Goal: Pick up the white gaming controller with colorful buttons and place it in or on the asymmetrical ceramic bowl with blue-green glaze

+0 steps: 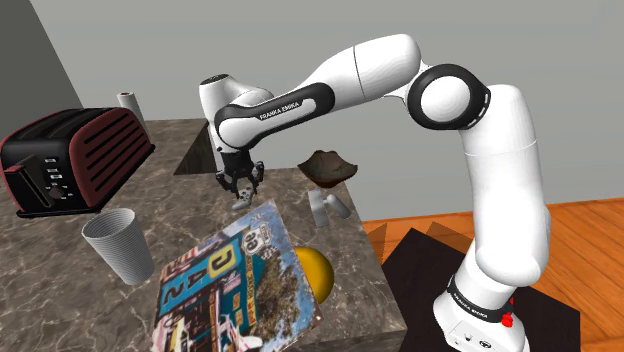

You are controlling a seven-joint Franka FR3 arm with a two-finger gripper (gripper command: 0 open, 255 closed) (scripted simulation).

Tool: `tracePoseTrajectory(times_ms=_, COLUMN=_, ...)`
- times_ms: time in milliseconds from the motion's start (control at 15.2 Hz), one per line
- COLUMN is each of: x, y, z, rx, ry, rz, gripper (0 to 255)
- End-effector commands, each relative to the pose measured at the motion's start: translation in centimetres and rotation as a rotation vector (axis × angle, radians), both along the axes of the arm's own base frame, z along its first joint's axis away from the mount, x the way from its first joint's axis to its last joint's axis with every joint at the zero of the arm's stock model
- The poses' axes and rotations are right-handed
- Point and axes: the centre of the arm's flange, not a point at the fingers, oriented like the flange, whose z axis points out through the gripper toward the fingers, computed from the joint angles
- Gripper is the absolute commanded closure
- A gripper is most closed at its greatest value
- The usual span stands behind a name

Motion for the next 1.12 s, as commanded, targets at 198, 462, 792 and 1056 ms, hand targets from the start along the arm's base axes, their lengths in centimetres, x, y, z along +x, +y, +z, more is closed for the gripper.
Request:
tracePoseTrajectory(times_ms=198, x=0.0, y=0.0, z=0.0, rx=0.0, ry=0.0, rz=0.0, gripper=255)
tracePoseTrajectory(times_ms=462, x=0.0, y=0.0, z=1.6, rx=0.0, ry=0.0, rz=0.0, gripper=255)
tracePoseTrajectory(times_ms=792, x=0.0, y=0.0, z=4.2, rx=0.0, ry=0.0, rz=0.0, gripper=255)
tracePoseTrajectory(times_ms=1056, x=0.0, y=0.0, z=6.3, rx=0.0, ry=0.0, rz=0.0, gripper=255)
